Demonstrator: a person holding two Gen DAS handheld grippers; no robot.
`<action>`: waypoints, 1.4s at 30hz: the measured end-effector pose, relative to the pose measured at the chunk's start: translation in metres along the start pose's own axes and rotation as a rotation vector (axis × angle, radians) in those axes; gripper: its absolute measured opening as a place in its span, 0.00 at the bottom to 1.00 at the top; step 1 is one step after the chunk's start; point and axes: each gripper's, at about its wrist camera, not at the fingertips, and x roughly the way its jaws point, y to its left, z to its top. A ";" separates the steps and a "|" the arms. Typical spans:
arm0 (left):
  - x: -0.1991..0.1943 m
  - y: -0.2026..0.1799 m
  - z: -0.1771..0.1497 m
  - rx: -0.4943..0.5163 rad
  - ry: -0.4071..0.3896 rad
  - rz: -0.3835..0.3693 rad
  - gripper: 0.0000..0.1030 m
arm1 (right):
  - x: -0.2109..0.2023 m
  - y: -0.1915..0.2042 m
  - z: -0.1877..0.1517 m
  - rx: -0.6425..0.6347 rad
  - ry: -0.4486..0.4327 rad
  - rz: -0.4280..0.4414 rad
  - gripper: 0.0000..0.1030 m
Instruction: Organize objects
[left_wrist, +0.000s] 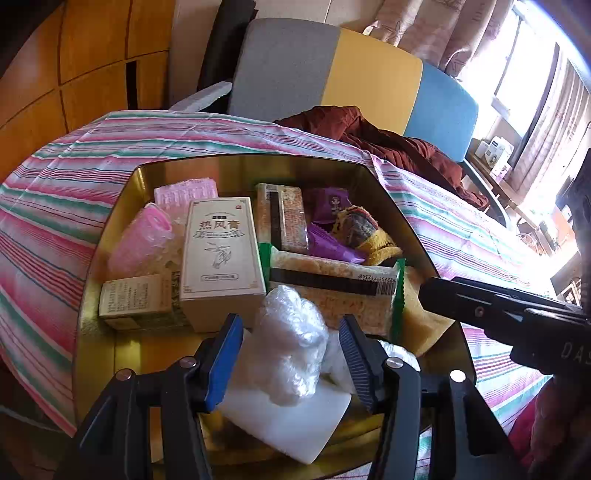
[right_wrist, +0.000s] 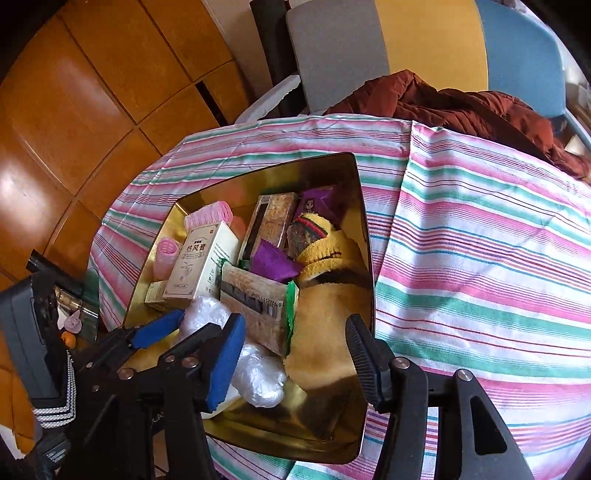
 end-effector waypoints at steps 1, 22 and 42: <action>-0.003 0.000 -0.001 0.002 -0.008 0.010 0.53 | 0.000 0.001 -0.001 -0.006 -0.001 -0.006 0.57; -0.067 0.003 -0.006 0.009 -0.168 0.178 0.54 | -0.019 0.035 -0.033 -0.183 -0.121 -0.196 0.83; -0.105 0.002 -0.018 -0.023 -0.287 0.296 0.58 | -0.040 0.037 -0.059 -0.160 -0.254 -0.296 0.91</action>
